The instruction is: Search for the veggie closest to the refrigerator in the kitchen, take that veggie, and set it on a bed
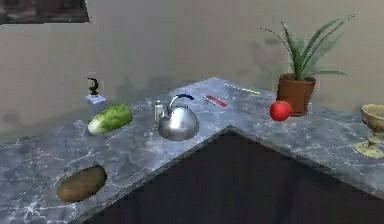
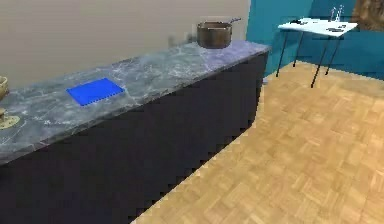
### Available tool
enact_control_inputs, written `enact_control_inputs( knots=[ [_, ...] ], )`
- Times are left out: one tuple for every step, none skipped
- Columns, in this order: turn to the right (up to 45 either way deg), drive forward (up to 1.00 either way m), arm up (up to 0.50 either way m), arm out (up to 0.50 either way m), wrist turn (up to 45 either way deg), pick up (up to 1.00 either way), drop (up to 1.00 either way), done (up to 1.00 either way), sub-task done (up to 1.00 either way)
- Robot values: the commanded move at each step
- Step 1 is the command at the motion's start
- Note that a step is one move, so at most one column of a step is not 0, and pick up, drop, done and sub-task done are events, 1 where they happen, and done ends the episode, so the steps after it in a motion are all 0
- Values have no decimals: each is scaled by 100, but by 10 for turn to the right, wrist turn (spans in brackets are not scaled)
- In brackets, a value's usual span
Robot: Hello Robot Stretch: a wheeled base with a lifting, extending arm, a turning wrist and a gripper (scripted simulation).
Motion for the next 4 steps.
enact_control_inputs(
  knots=[
    [450, 0, 0, 0, 0, 0, 0, 0, 0],
    [0, 25, 0, 0, 0, 0, 0, 0, 0],
    [450, 0, 0, 0, 0, 0, 0, 0, 0],
    [450, 0, 0, 0, 0, 0, 0, 0, 0]
  ],
)
